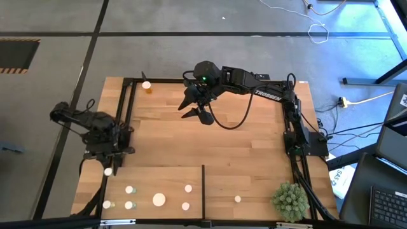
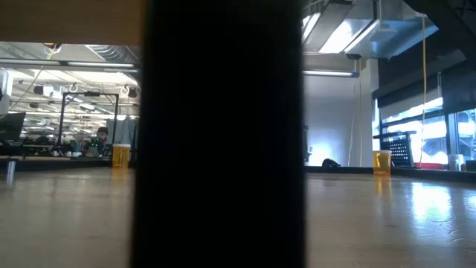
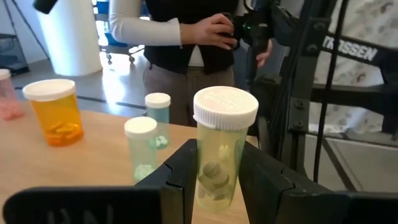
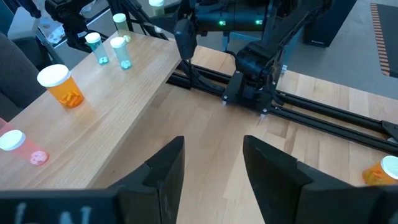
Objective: Pick and place medicine bottles onto shelf by color
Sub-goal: Put the top right yellow pill bottle on the shelf aligned with the other yellow pill bottle
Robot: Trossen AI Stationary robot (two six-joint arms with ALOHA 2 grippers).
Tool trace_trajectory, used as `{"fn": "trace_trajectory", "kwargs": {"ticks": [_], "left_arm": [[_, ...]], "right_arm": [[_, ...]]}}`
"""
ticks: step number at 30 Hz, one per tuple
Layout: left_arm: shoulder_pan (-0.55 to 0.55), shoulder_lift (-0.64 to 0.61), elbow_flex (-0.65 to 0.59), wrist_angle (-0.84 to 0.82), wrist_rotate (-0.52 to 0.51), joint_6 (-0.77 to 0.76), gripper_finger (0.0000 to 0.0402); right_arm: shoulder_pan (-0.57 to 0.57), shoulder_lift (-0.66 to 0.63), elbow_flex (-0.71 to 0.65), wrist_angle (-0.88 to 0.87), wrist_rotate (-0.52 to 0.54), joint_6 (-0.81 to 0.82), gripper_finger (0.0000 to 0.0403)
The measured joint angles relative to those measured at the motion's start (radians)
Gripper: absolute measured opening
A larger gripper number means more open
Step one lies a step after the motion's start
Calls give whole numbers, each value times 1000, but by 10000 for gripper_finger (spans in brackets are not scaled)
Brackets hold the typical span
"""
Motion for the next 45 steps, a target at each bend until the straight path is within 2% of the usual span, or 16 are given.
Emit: {"fn": "trace_trajectory", "kwargs": {"ticks": [8,19,30,34,45], "left_arm": [[-100,20,0,-5,-103,33,91],[-262,138,0,80,-270,34,91],[-416,212,0,112,-420,58,92],[-471,220,0,111,-505,57,92],[-576,269,-1,103,-630,50,92]], "right_arm": [[0,0,0,0,0,0,166],[0,0,0,0,0,0,166],[0,0,0,0,0,0,166],[0,0,0,0,0,0,166],[0,0,0,0,0,0,166]]}}
